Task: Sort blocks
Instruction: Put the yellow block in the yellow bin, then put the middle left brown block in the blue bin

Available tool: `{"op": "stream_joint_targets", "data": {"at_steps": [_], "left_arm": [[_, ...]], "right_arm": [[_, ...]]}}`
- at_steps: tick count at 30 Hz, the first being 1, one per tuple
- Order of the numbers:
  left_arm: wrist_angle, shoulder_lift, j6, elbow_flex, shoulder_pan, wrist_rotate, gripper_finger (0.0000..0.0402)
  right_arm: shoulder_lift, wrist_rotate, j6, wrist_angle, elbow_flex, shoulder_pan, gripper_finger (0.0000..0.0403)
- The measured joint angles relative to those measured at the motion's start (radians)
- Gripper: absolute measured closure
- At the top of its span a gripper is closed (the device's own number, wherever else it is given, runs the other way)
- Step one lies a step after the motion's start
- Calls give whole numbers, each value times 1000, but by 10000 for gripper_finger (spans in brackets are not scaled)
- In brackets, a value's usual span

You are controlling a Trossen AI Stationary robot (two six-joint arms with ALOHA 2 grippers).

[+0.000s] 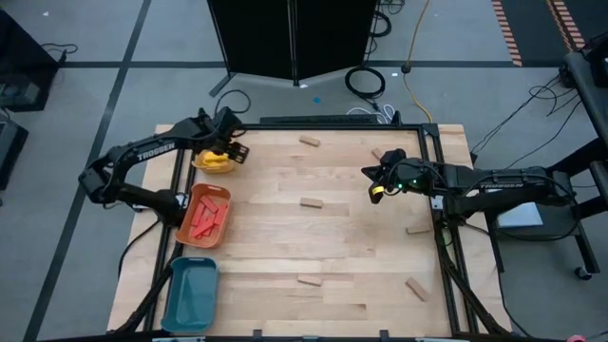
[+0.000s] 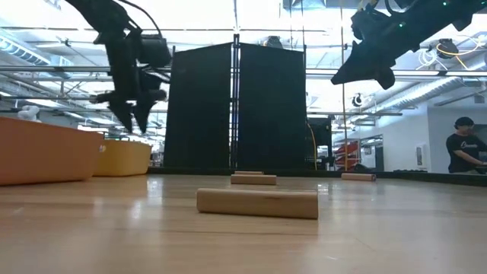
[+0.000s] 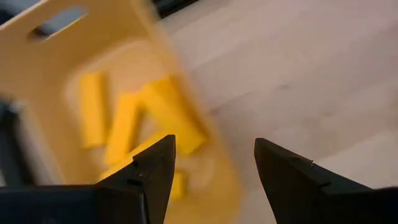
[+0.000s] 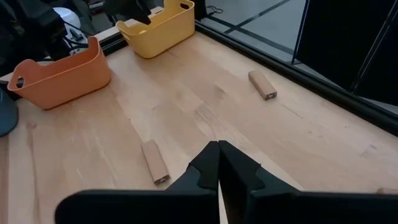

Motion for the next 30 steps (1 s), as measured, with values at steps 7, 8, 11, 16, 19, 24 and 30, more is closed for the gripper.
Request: {"op": "stream_joint_targets", "data": {"at_steps": [7, 8, 11, 16, 19, 24, 30], "left_arm": [[133, 0, 163, 61, -109, 25, 185], [150, 0, 186, 71, -131, 25, 185], [219, 0, 243, 95, -204, 35, 185], [305, 5, 304, 95, -339, 91, 185], [332, 21, 319, 95, -414, 103, 185], [440, 107, 334, 94, -538, 103, 184], [630, 288, 433, 94, -624, 104, 184]], "right_arm": [[15, 4, 0, -1, 0, 0, 403], [22, 4, 0, 0, 0, 0, 403], [48, 4, 0, 3, 0, -2, 403], [69, 4, 0, 13, 0, -7, 403], [65, 2, 0, 19, 0, -7, 403], [62, 0, 0, 23, 0, -7, 403], [62, 0, 17, 24, 0, -6, 403]]}}
